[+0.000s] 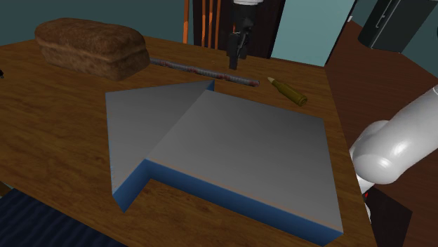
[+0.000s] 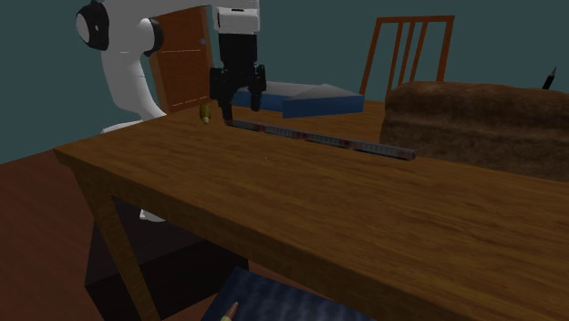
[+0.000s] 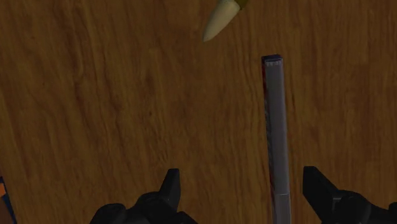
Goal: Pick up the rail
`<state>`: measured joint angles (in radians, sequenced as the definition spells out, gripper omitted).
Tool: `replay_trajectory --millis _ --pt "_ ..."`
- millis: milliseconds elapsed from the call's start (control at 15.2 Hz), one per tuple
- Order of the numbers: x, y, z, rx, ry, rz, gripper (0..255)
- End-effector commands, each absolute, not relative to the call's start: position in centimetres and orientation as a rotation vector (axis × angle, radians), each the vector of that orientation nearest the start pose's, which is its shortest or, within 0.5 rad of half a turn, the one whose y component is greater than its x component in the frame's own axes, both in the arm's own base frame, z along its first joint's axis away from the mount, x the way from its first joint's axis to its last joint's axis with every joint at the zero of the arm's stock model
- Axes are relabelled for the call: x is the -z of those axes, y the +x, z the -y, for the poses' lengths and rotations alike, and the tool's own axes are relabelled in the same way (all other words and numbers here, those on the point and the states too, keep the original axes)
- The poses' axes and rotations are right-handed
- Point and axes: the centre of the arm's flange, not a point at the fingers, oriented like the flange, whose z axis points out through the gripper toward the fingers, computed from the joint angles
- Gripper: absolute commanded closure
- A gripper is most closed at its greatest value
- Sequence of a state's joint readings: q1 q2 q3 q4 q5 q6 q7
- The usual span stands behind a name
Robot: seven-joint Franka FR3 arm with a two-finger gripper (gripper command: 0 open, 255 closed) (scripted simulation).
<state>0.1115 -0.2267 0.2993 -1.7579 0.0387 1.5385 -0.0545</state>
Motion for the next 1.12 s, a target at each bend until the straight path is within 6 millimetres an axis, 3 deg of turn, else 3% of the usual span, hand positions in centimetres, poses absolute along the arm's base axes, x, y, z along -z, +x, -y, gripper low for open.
replay_trajectory --millis 0,198,792,858,1056 --pt "-64.8 44.3 -23.6 0.020 -3.071 0.770 0" --pt "-65.5 45.7 -26.7 0.041 -3.051 0.836 0" --pt "-61.5 45.7 -26.7 0.041 -3.051 0.836 0" --pt "-61.5 45.6 -26.7 0.041 -3.051 0.836 255" --pt "-61.5 45.6 -26.7 0.041 -3.051 0.836 255"
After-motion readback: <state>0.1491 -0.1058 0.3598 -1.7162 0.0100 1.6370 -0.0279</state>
